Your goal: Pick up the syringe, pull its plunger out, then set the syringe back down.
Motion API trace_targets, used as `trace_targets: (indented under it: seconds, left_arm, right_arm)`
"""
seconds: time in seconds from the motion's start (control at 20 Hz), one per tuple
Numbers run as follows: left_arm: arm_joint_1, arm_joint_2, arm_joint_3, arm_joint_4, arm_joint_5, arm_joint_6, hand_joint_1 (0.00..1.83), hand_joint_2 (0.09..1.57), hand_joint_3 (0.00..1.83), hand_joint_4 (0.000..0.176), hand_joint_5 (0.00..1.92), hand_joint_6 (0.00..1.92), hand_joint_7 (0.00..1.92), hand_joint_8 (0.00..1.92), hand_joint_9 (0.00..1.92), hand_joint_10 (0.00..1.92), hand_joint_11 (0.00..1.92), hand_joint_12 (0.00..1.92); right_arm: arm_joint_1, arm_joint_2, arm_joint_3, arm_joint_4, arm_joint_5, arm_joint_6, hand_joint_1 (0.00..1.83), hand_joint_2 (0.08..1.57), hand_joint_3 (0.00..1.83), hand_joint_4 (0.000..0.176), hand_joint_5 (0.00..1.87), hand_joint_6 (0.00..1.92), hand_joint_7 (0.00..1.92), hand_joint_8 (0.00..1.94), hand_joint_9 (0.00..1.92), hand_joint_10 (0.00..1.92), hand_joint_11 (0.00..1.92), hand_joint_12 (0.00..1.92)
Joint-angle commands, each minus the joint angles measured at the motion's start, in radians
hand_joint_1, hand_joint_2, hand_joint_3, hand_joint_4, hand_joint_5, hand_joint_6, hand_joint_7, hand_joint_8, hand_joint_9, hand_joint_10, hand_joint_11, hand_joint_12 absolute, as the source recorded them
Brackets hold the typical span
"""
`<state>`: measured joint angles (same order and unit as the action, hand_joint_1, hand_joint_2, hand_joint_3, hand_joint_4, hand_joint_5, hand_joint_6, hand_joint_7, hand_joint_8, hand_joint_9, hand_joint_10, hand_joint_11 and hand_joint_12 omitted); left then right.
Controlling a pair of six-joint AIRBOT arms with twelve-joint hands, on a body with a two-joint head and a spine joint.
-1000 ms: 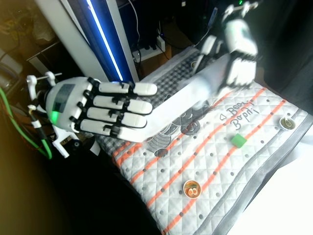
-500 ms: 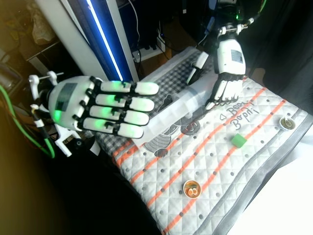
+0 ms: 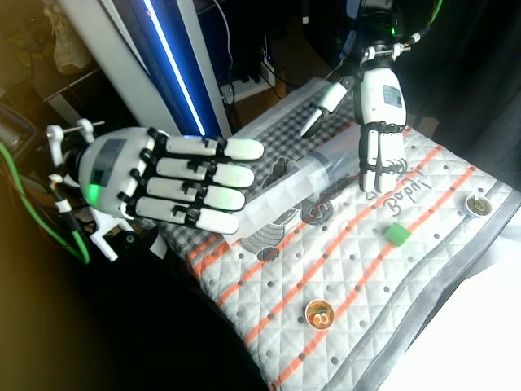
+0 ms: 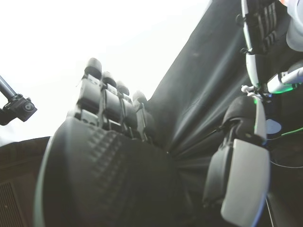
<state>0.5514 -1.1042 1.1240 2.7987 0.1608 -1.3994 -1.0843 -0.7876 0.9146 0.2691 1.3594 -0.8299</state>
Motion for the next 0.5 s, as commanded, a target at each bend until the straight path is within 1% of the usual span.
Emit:
trace_targets:
  seconds: [0.0,0.05,0.1,0.15,0.2,0.25,0.3,0.35,0.4,0.45]
  left_arm:
    - [-0.004,0.019,-0.02,-0.004,0.172,-0.007,0.23,1.01,0.03,0.05,0.0,0.0,0.0,0.01,0.05,0.01,0.0,0.34]
    - [0.003,0.046,-0.055,-0.005,0.227,-0.008,0.24,1.04,0.02,0.073,0.01,0.0,0.02,0.01,0.06,0.01,0.0,0.6]
    - [0.01,0.079,-0.093,0.032,0.296,-0.056,0.23,1.08,0.01,0.063,0.01,0.0,0.03,0.0,0.05,0.0,0.0,0.51]
    - [0.014,0.106,-0.115,0.08,0.356,-0.133,0.27,1.13,0.01,0.019,0.07,0.02,0.1,0.01,0.11,0.02,0.0,0.82]
    - [0.018,0.136,-0.132,0.129,0.426,-0.225,0.32,1.19,0.02,0.033,0.13,0.03,0.14,0.01,0.15,0.03,0.0,0.96]
    - [0.026,0.162,-0.146,0.163,0.507,-0.309,0.42,1.2,0.01,0.034,0.2,0.04,0.22,0.02,0.23,0.05,0.0,1.06]
    - [0.042,0.191,-0.163,0.182,0.596,-0.373,0.42,1.23,0.01,0.0,0.25,0.04,0.31,0.03,0.34,0.08,0.0,1.22]
    - [0.055,0.211,-0.176,0.185,0.663,-0.407,0.41,1.24,0.0,0.0,0.32,0.04,0.41,0.03,0.44,0.08,0.11,1.27]
    - [0.073,0.238,-0.194,0.185,0.762,-0.439,0.44,1.24,0.0,0.0,0.38,0.04,0.49,0.03,0.52,0.08,0.2,1.25]
    - [0.083,0.256,-0.21,0.185,0.823,-0.447,0.45,1.32,0.01,0.0,0.36,0.02,0.49,0.01,0.53,0.07,0.19,1.23]
  right_arm:
    - [0.004,0.0,0.003,0.001,0.14,0.008,0.71,0.95,0.0,0.054,0.08,0.01,0.0,0.0,0.0,0.0,0.0,0.43]
    - [0.001,0.0,0.0,0.001,0.154,0.008,0.66,0.94,0.0,0.049,0.1,0.01,0.0,0.0,0.01,0.0,0.0,0.47]
    - [-0.002,0.0,-0.005,0.002,0.174,0.008,0.68,0.93,0.0,0.037,0.14,0.02,0.05,0.01,0.04,0.02,0.0,0.54]
    - [-0.004,0.001,-0.009,0.002,0.192,0.008,0.67,0.96,0.0,0.032,0.15,0.02,0.09,0.01,0.08,0.02,0.0,0.58]
    - [-0.005,0.004,-0.013,0.002,0.208,0.008,0.7,0.97,0.0,0.032,0.18,0.02,0.13,0.01,0.12,0.03,0.0,0.63]
    - [-0.007,0.007,-0.016,0.002,0.228,0.008,0.69,0.96,0.0,0.033,0.2,0.03,0.16,0.01,0.15,0.04,0.0,0.72]
    - [-0.008,0.009,-0.019,0.002,0.25,0.008,0.6,1.0,0.01,0.033,0.16,0.01,0.15,0.01,0.15,0.03,0.0,0.75]
    - [-0.01,0.01,-0.021,0.002,0.267,0.008,0.54,1.06,0.02,0.027,0.13,0.0,0.15,0.0,0.18,0.04,0.0,0.8]
    - [-0.014,0.013,-0.025,0.002,0.295,0.008,0.48,1.14,0.04,0.027,0.11,0.0,0.15,0.0,0.18,0.03,0.0,0.68]
    - [-0.018,0.016,-0.029,0.002,0.32,0.008,0.53,1.13,0.02,0.062,0.15,0.02,0.18,0.01,0.18,0.03,0.0,0.63]
